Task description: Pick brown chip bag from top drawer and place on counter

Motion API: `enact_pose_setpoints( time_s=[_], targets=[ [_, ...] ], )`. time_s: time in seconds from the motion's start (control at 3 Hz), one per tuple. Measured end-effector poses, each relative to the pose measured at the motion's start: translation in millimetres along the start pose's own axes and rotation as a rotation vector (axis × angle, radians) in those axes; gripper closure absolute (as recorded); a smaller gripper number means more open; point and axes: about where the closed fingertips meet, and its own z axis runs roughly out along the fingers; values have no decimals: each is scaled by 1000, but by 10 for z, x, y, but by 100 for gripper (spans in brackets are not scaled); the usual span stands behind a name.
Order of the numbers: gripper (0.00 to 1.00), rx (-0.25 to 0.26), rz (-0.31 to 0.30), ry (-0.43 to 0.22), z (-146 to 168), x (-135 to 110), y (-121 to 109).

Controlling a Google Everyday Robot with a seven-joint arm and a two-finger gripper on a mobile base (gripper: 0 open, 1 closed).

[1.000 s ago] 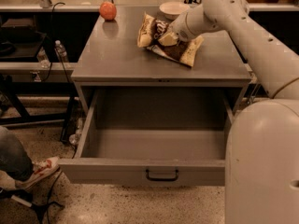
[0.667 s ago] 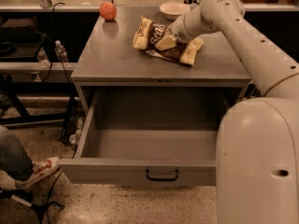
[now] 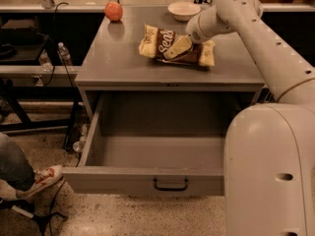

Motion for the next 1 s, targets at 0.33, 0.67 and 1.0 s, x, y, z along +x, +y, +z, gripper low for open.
enact_pose_setpoints(
  time_s=[0.33,0.67,1.0],
  targets=[
    [0,63,43,-31,-376,33,-257],
    [0,117,73,-50,-668,108,-446],
    [0,152,114,-40,-893,287,-578]
  ],
)
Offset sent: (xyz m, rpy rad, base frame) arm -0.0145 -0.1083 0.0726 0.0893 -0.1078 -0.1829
